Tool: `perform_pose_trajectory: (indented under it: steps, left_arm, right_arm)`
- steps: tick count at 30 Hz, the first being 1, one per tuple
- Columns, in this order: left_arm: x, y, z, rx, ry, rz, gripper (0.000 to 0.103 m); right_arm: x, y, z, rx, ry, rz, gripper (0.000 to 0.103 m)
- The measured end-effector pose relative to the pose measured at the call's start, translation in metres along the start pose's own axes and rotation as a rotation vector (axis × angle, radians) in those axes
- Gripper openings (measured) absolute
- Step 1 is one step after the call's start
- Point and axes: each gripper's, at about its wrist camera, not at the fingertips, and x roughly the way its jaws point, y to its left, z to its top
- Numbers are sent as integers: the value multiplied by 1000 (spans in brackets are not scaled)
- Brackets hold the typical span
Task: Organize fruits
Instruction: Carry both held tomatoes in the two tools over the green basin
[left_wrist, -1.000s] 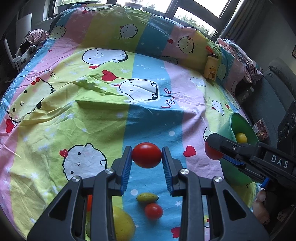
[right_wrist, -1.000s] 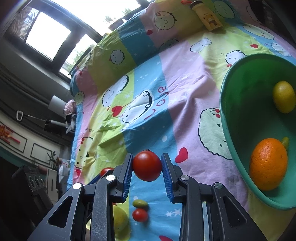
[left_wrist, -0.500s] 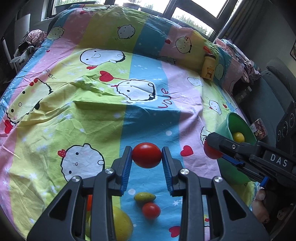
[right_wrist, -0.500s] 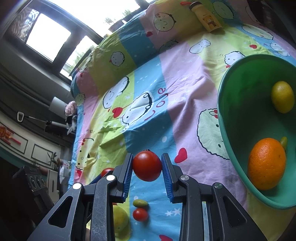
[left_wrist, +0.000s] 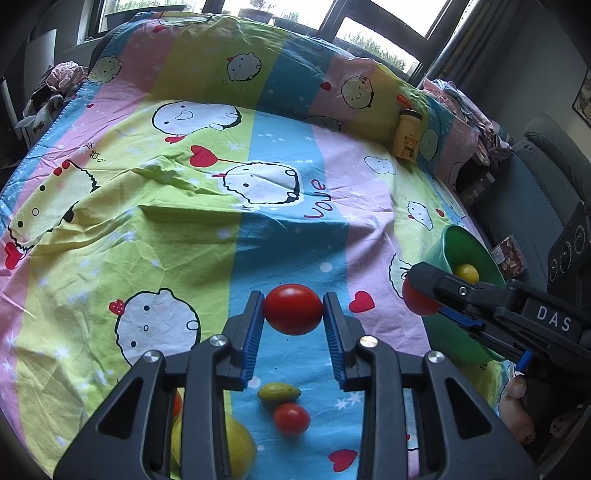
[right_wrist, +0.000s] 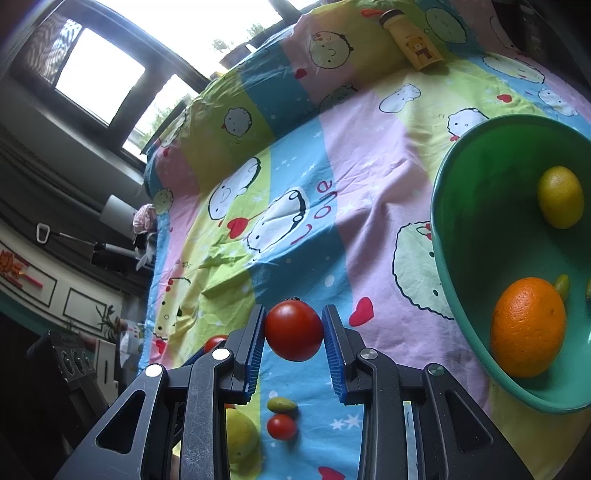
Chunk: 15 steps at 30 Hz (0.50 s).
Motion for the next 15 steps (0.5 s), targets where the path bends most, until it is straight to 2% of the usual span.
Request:
perform_pose_trajectory:
  steps: [15]
  left_arm:
    - [-5,-39,2,74,-12,-135,32]
  right_arm:
    - [-30,-15,3,41,-85,-5,33]
